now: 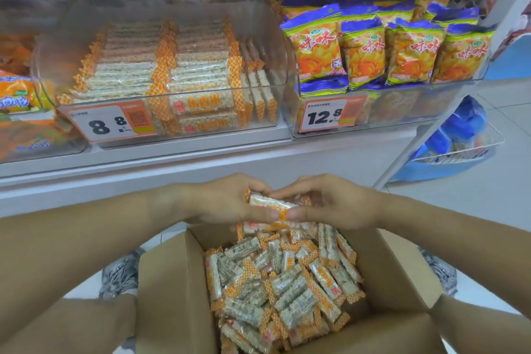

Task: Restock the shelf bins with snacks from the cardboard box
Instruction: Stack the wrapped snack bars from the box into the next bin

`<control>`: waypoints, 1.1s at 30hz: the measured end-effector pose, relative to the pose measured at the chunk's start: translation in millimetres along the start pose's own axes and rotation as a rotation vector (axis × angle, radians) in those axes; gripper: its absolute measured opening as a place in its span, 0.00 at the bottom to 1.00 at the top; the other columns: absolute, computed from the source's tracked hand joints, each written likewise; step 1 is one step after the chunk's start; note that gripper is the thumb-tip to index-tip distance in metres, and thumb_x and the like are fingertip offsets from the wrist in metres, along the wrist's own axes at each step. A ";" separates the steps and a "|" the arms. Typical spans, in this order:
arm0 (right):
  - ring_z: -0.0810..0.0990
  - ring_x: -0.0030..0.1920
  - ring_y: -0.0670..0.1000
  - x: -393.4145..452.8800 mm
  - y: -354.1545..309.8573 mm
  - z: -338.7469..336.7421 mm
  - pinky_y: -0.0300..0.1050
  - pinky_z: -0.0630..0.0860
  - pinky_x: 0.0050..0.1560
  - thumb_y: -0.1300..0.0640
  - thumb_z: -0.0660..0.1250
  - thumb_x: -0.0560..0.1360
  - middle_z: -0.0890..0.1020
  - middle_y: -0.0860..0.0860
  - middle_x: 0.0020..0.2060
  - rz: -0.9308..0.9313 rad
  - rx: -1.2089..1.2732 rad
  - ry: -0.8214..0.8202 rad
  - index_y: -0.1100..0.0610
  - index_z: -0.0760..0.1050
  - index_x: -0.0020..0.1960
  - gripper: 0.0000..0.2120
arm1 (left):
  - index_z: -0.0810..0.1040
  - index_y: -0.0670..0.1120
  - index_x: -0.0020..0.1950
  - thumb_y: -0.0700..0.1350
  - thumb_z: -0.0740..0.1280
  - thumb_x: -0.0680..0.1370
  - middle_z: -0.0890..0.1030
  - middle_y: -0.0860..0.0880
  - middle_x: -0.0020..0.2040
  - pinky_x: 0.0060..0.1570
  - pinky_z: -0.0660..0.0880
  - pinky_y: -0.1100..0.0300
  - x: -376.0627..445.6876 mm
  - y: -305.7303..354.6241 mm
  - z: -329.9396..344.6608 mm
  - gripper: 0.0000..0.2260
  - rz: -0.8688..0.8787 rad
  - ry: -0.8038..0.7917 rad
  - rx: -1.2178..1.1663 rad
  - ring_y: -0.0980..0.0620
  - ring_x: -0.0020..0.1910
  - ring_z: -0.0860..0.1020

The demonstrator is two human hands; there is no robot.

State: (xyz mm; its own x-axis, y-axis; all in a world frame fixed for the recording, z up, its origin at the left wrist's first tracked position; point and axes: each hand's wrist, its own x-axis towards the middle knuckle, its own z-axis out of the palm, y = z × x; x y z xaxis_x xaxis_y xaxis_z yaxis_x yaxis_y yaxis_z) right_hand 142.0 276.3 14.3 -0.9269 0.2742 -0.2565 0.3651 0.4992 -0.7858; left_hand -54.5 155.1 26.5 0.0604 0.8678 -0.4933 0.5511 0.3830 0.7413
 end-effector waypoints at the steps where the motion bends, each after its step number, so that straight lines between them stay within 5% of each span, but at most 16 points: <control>1: 0.81 0.52 0.40 6.9 14.4 6.7 0.35 0.74 0.55 0.45 0.67 0.79 0.82 0.38 0.52 0.064 0.065 0.045 0.47 0.80 0.64 0.16 | 0.79 0.51 0.64 0.55 0.73 0.76 0.80 0.49 0.55 0.34 0.77 0.59 8.7 -10.5 6.7 0.19 -0.041 0.041 -0.018 0.55 0.33 0.78; 5: 0.81 0.47 0.51 26.5 103.6 51.3 0.47 0.78 0.48 0.49 0.63 0.82 0.82 0.49 0.46 0.421 0.023 0.232 0.55 0.77 0.56 0.10 | 0.78 0.46 0.65 0.52 0.72 0.77 0.79 0.47 0.49 0.28 0.75 0.61 41.6 -55.0 46.3 0.19 -0.237 0.092 -0.073 0.53 0.36 0.76; 8: 0.78 0.53 0.52 20.6 156.2 115.3 0.44 0.76 0.55 0.52 0.68 0.78 0.79 0.51 0.56 0.627 -0.152 -0.001 0.53 0.73 0.64 0.15 | 0.76 0.47 0.68 0.55 0.72 0.77 0.79 0.45 0.58 0.34 0.80 0.58 57.2 -89.6 85.5 0.22 -0.326 0.156 -0.237 0.50 0.41 0.78; 11: 0.74 0.64 0.55 8.4 169.2 182.7 0.46 0.70 0.65 0.59 0.67 0.78 0.69 0.57 0.71 0.626 -0.287 -0.248 0.57 0.68 0.71 0.22 | 0.73 0.49 0.72 0.58 0.72 0.76 0.72 0.48 0.72 0.39 0.77 0.59 60.0 -115.1 116.3 0.28 -0.417 0.186 -0.324 0.49 0.49 0.79; 15: 0.72 0.69 0.58 -0.1 184.8 226.7 0.46 0.73 0.65 0.69 0.66 0.75 0.48 0.60 0.77 0.660 -0.343 -0.163 0.55 0.55 0.79 0.37 | 0.69 0.47 0.75 0.56 0.71 0.78 0.61 0.50 0.79 0.33 0.76 0.63 49.3 -130.8 143.0 0.29 -0.469 0.098 -0.321 0.50 0.59 0.75; 20: 0.64 0.71 0.62 -12.0 194.8 216.5 0.53 0.74 0.65 0.58 0.65 0.81 0.57 0.59 0.72 0.673 -0.466 -0.169 0.54 0.63 0.73 0.23 | 0.69 0.47 0.75 0.56 0.71 0.77 0.64 0.48 0.78 0.32 0.76 0.60 42.8 -132.9 143.2 0.29 -0.514 0.164 -0.383 0.48 0.56 0.78; 26: 0.79 0.55 0.54 -0.7 170.3 176.3 0.49 0.79 0.52 0.50 0.71 0.77 0.79 0.53 0.57 0.636 -0.384 -0.242 0.56 0.72 0.64 0.19 | 0.70 0.47 0.74 0.57 0.72 0.76 0.70 0.49 0.70 0.41 0.82 0.55 30.9 -116.7 120.5 0.30 -0.473 0.133 -0.323 0.47 0.54 0.79; 29: 0.79 0.53 0.50 4.5 128.9 119.3 0.46 0.76 0.51 0.46 0.71 0.77 0.82 0.49 0.55 0.502 -0.273 -0.281 0.53 0.79 0.58 0.14 | 0.71 0.44 0.72 0.54 0.73 0.76 0.74 0.48 0.64 0.46 0.83 0.48 20.7 -102.3 87.5 0.27 -0.439 0.075 -0.351 0.47 0.44 0.84; 33: 0.81 0.48 0.42 -15.5 50.6 42.6 0.46 0.79 0.53 0.41 0.69 0.77 0.83 0.42 0.46 0.240 -0.270 -0.165 0.46 0.78 0.49 0.09 | 0.74 0.48 0.68 0.48 0.71 0.78 0.81 0.40 0.53 0.39 0.83 0.52 -5.0 -70.2 33.2 0.19 -0.318 0.005 -0.292 0.44 0.38 0.83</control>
State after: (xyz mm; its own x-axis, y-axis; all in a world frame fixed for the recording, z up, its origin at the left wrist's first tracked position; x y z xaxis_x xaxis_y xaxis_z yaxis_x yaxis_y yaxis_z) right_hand 171.2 262.3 -45.4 -0.8057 0.2850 -0.5193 0.5630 0.6410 -0.5218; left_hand -65.9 113.3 -38.1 -0.0789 0.6932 -0.7164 0.2828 0.7047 0.6507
